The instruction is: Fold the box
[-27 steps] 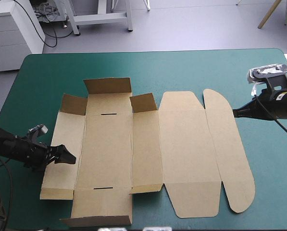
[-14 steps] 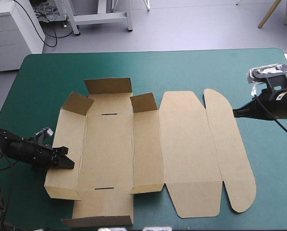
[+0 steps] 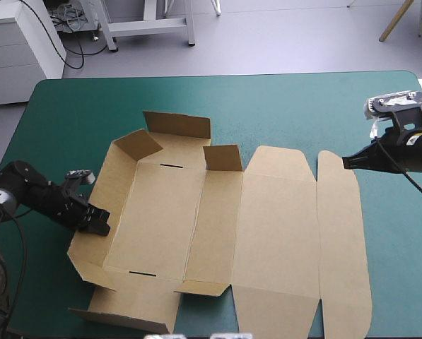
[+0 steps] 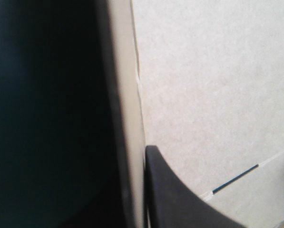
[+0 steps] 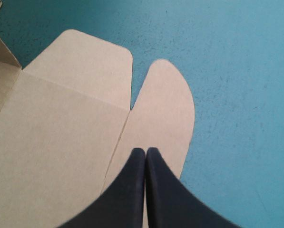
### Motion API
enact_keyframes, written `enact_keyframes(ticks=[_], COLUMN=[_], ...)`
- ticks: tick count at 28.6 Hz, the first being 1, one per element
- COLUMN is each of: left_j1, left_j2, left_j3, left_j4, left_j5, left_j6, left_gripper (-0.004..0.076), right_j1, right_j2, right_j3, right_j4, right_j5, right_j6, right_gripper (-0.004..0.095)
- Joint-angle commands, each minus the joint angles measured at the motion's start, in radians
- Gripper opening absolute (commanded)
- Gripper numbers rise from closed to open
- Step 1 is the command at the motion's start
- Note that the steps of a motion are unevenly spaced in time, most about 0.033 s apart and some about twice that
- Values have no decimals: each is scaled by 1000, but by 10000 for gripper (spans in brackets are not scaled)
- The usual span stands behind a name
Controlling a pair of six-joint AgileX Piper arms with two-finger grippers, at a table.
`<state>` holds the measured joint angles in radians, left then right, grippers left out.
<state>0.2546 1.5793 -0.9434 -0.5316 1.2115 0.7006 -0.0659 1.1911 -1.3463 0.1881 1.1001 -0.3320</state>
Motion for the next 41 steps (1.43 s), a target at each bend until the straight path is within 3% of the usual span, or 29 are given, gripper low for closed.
enact_keyframes(ticks=[1, 5, 14, 28, 35, 38, 41], left_j1=[-141, -336, -654, -983, -1066, -1098, -1136], left_j2=[-48, -48, -46, -46, -48, -54, -76], left_j3=[-169, -374, -604, -614, -570, -513, -423], left_j4=[83, 293, 603, 1120, 1273, 1396, 1597], left_j5=[-2, -116, -270, -489, -516, -539, -560], left_j6=[-57, -185, -192, -200, -233, -328, -516], left_gripper=[-10, -10, -10, -10, -10, -10, -10], right_j1=[-5, -5, -5, -5, -5, -5, -5], right_j2=[-32, -52, -130, -246, -248, -248, -248], right_j3=[-22, -22, -22, -22, -22, -22, -22], right_j4=[14, 14, 14, -31, -28, -12, 16], right_j5=[-81, -105, -130, -120, -94, -89, -79], right_j6=[-6, -6, -2, 41, 66, 72, 72], right_gripper=[-19, -19, -19, -19, -19, -19, -19])
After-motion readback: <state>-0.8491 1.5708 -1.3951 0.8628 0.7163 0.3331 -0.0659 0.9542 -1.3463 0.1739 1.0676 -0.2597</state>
